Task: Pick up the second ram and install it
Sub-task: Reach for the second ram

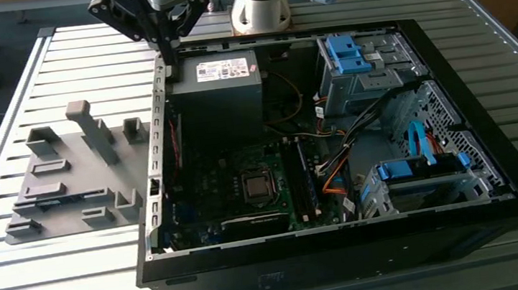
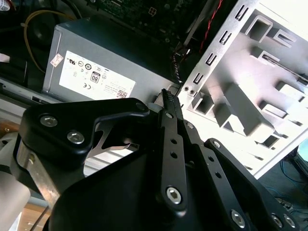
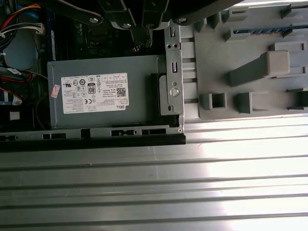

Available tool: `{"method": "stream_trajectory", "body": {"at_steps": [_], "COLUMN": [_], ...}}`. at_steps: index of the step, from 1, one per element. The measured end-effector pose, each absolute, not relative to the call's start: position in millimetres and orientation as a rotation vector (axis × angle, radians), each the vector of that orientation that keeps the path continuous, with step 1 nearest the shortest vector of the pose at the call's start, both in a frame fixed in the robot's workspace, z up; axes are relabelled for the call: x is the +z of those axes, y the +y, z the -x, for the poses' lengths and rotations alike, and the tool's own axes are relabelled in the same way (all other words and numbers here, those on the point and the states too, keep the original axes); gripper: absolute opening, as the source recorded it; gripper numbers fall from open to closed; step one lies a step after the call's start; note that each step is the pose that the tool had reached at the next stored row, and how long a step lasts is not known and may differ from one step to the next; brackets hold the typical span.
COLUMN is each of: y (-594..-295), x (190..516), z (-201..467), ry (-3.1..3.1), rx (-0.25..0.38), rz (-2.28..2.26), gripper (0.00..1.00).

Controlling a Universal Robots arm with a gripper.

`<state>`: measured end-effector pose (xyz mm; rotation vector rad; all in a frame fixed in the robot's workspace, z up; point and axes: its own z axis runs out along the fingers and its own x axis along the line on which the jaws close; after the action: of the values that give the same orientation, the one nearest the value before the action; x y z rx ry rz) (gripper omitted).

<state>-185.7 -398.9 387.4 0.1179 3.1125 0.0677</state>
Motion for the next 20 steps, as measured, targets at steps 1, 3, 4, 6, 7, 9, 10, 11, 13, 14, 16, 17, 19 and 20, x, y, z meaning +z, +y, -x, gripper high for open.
{"method": "stream_trajectory", "body": {"at_steps": [1,3,4,6,7,9,10,11,13,14,16,17,19,20], "y": [-398.9,-398.9,-398.9,-398.9,-398.9,-398.9,-398.9,-398.9,-398.9,-398.9,-398.9,-398.9,-398.9,-398.9], "x": [387.4,387.2,387.2,387.1,387.0,386.9,386.9,386.9,386.8,386.7,386.6,386.5,386.4,386.4], "z": [186.0,186.4,186.7,187.3,187.5,188.0,188.2,188.6,189.1,189.4,189.9,190.1,190.7,190.9], "ry": [3.113,3.112,3.112,3.112,3.112,3.112,3.113,3.113,3.113,3.112,3.112,3.112,3.113,3.112], "rx": [0.068,0.068,0.068,0.068,0.068,0.068,0.068,0.068,0.068,0.068,0.068,0.068,0.068,0.068], "rz": [-0.118,-0.118,-0.118,-0.118,-0.118,-0.118,-0.118,-0.118,-0.118,-0.118,-0.118,-0.118,-0.118,-0.118], "gripper": [0.11,0.11,0.11,0.11,0.11,0.11,0.11,0.11,0.11,0.11,0.11,0.11,0.11,0.11]}}
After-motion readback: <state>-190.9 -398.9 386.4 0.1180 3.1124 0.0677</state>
